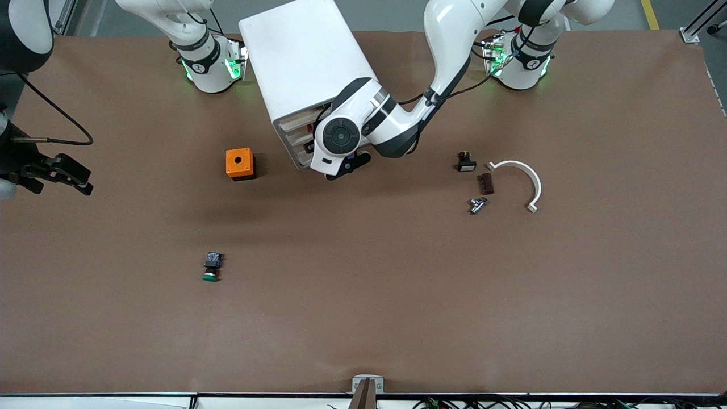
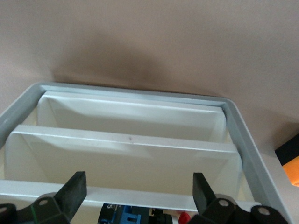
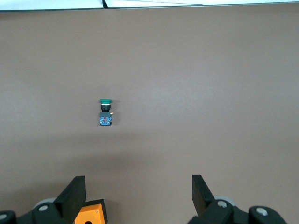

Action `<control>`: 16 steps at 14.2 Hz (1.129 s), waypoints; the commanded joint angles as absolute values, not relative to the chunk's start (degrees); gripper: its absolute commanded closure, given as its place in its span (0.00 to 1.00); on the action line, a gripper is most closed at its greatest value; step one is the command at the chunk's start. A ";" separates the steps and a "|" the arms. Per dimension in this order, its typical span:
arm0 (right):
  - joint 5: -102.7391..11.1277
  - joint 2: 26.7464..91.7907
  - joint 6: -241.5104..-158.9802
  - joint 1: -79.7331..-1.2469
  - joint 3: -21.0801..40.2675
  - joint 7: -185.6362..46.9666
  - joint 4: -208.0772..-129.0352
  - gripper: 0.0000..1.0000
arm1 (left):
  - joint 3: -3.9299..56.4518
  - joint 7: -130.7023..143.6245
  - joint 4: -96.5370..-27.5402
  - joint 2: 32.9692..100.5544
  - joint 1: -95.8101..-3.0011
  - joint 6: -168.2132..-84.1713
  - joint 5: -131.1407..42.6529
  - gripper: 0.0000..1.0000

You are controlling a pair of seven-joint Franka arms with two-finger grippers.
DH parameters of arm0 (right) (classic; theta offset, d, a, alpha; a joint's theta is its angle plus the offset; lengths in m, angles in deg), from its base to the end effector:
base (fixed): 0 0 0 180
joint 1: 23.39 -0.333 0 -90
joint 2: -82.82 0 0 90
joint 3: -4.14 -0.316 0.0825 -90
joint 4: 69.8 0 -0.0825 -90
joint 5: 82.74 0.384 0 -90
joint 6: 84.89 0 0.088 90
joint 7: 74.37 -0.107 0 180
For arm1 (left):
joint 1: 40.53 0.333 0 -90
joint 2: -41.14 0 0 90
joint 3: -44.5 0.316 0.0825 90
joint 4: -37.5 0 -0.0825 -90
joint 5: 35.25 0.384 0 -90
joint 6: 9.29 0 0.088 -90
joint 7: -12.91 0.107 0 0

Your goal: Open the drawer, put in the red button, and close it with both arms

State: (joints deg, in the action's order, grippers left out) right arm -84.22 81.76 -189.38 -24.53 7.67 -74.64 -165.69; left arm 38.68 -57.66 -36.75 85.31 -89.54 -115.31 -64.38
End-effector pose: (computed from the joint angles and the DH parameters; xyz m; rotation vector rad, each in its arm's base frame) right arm 0.5802 -0.0260 0.5884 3.1053 -0.0645 0.2039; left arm 0.4003 -0.6049 0.2820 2.8603 0.7209 -0.8793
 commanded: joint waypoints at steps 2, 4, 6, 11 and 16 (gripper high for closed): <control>-85.29 82.03 -189.30 -23.48 6.87 -74.02 -165.33 0.00 | 38.79 -58.11 -37.65 85.17 -89.93 -114.94 -67.16 0.01; -85.29 82.03 -189.39 -23.48 6.87 -74.02 -165.33 0.00 | 38.79 -57.67 -37.56 84.91 -89.49 -114.94 -66.55 0.01; -85.29 82.03 -189.48 -23.48 6.87 -74.02 -165.33 0.00 | 39.48 -56.27 -37.30 84.47 -88.87 -115.03 -66.10 0.01; -85.29 82.12 -189.39 -23.39 6.87 -74.02 -165.33 0.00 | 39.40 -46.87 -37.12 80.97 -83.08 -114.76 -57.25 0.01; -85.20 82.21 -189.39 -23.39 6.87 -73.93 -165.33 0.00 | 39.49 -35.89 -37.21 72.97 -74.30 -109.68 -51.79 0.01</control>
